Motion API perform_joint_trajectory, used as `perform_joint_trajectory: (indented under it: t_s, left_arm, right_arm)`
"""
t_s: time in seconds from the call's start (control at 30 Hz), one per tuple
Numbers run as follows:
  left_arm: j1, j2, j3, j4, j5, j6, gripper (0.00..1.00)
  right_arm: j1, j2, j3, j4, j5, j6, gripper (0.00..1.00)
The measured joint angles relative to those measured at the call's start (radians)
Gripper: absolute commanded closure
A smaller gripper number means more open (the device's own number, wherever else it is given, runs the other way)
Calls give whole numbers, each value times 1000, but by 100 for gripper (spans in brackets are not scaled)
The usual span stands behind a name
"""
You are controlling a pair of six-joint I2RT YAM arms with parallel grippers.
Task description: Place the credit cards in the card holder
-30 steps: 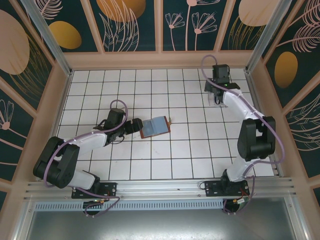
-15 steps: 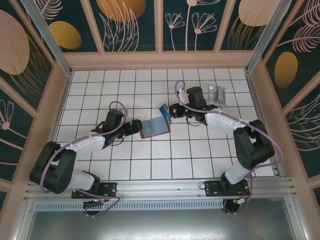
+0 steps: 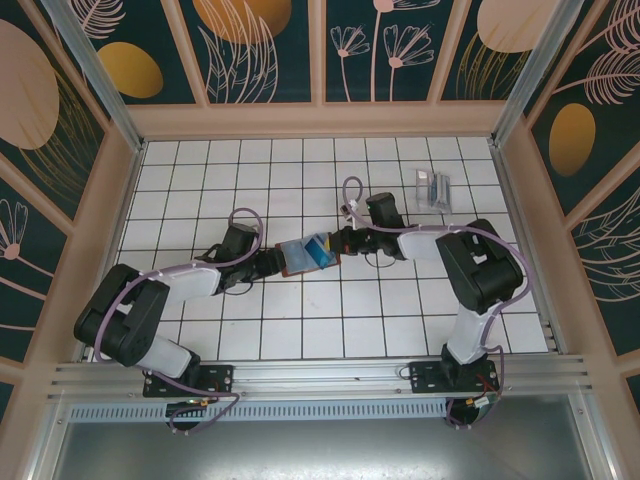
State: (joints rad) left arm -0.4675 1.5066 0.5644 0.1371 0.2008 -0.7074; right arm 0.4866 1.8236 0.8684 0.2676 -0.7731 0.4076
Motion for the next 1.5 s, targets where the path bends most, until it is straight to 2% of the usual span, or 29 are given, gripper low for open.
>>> perform_joint_trajectory:
  t_s: [0.3,0.87,1.23,1.5]
  left_arm:
    - [0,23,19,-14,-17,-8,55]
    - [0,45,34,-10,-22,-8,61]
    - [0,47,34,-6,-22,-8,63]
    - [-2,48,34,1,-22,-8,64]
  right_arm:
    - [6,57,0,21,-37,11,100]
    - [6,129,2,148,-54,128,100]
    - [33,143,2,256,16,219,100]
    - [99,158,-15,373,69,313,100]
